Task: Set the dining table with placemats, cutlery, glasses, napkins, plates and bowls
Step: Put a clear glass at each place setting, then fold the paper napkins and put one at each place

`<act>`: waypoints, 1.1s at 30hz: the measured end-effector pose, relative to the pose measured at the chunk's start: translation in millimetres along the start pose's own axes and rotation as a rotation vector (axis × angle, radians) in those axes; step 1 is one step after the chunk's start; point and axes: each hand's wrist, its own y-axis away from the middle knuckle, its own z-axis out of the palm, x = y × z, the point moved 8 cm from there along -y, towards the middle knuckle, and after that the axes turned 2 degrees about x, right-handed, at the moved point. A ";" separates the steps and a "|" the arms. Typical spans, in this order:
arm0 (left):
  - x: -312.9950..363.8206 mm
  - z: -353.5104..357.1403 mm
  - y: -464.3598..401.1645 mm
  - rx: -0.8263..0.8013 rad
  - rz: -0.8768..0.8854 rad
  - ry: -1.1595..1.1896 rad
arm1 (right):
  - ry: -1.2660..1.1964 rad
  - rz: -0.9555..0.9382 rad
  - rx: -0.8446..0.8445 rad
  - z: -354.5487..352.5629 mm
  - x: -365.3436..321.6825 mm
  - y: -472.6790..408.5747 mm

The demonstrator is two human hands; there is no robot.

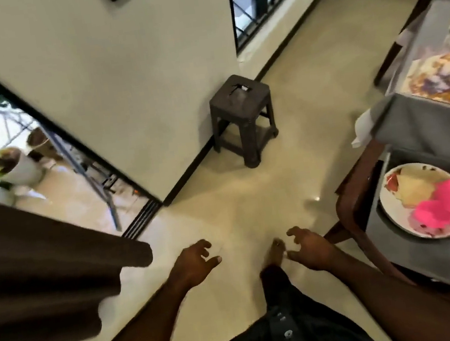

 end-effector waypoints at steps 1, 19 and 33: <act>8.0 -6.5 -20.4 -0.010 -0.003 -0.005 | -0.015 0.017 -0.007 -6.0 2.9 -16.2; 216.6 -122.9 -393.6 -0.083 0.073 -0.072 | -0.267 0.385 0.217 -299.7 136.6 -212.1; 684.2 3.6 -498.6 -0.497 0.780 -0.577 | -0.780 0.840 0.571 -312.4 205.9 -151.0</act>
